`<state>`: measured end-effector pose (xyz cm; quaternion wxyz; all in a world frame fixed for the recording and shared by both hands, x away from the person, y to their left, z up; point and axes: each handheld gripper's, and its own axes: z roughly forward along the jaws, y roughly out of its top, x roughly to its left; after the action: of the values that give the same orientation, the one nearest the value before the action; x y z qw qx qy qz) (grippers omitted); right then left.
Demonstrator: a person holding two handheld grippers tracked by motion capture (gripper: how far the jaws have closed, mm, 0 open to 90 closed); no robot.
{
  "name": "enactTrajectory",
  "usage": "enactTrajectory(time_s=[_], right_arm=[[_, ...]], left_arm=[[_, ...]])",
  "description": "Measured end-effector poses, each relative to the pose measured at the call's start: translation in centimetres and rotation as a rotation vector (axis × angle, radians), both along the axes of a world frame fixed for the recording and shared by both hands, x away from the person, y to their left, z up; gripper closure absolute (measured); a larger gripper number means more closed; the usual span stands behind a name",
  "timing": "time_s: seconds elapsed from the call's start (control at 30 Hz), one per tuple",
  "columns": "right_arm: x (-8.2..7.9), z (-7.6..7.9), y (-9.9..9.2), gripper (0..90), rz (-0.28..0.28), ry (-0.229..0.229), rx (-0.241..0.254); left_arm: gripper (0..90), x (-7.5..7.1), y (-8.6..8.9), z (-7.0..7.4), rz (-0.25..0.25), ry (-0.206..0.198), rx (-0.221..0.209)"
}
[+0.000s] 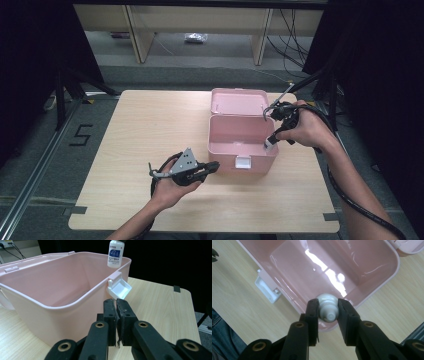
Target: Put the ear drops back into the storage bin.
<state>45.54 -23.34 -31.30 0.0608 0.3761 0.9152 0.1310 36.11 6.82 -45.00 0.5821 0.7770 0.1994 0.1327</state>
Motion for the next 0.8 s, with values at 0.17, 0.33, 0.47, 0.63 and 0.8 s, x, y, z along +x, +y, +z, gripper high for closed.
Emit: enactTrajectory(time_s=[0.17, 0.33, 0.47, 0.63, 0.8], right_arm=[[0.2, -0.5, 0.2, 72.1, -0.001, 0.013, -0.010], [0.4, -0.8, 0.2, 72.1, -0.006, 0.015, -0.009], [0.5, -1.1, 0.3, 72.1, -0.016, 0.020, -0.016], [0.6, -1.4, 0.3, 72.1, -0.016, 0.026, -0.021], [0.7, -1.8, 0.3, 72.1, -0.028, 0.032, -0.023]], left_arm=[[85.4, 0.0, 0.1, -0.1, 0.007, 0.008, -0.003], [85.2, 0.0, 0.2, -0.1, 0.005, 0.003, -0.001], [85.1, 0.0, 0.2, -0.2, 0.007, 0.007, -0.001], [85.1, -0.1, 0.2, -0.3, 0.008, 0.010, -0.003], [85.1, -0.1, 0.3, -0.4, 0.014, 0.016, -0.008]])
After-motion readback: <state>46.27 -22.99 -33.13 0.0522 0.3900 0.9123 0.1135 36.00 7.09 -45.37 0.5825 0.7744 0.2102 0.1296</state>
